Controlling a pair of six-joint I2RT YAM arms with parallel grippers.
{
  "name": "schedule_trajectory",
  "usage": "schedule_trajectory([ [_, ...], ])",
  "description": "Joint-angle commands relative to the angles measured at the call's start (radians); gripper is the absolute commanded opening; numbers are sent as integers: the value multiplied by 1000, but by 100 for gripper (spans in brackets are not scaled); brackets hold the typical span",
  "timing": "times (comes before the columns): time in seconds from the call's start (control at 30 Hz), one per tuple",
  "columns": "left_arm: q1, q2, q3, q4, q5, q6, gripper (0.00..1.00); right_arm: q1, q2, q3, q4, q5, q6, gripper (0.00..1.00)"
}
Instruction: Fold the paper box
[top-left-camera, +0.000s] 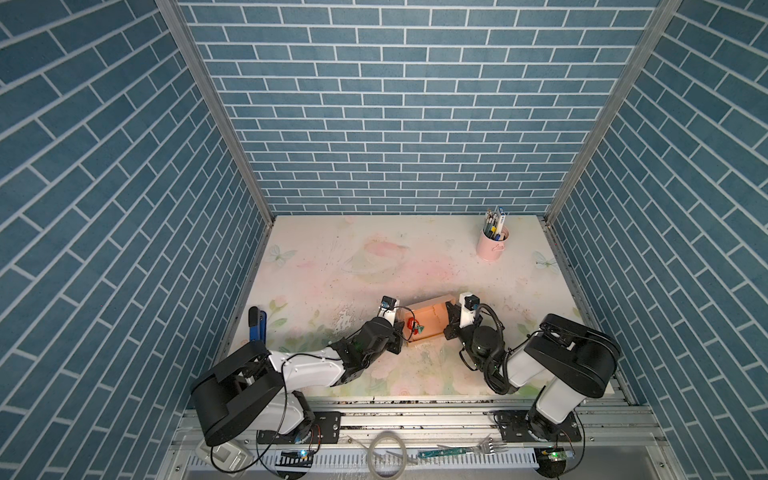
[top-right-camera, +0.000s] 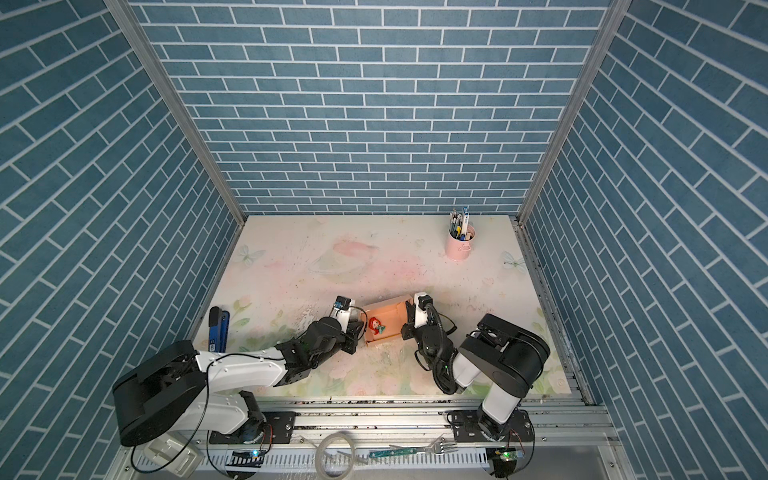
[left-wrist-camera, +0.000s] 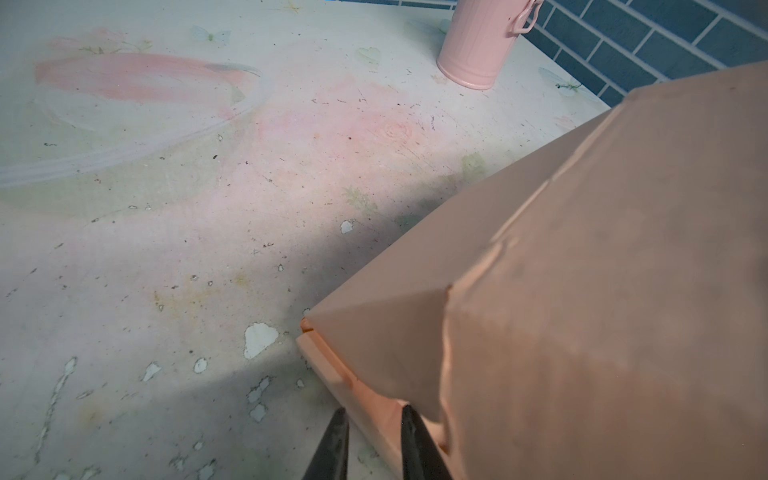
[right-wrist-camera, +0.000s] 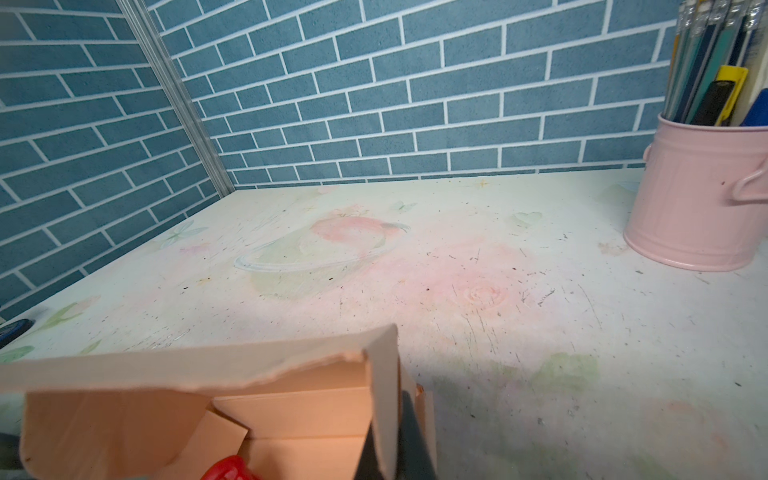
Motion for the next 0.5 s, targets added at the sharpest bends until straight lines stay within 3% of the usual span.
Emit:
schedule_trajectory([
  [0.0, 3, 7, 28, -22, 10, -4, 25, 15, 22, -14, -75, -28, -21, 0],
  [0.47, 64, -105, -20, -207, 29, -55, 25, 30, 52, -11, -75, -21, -50, 0],
])
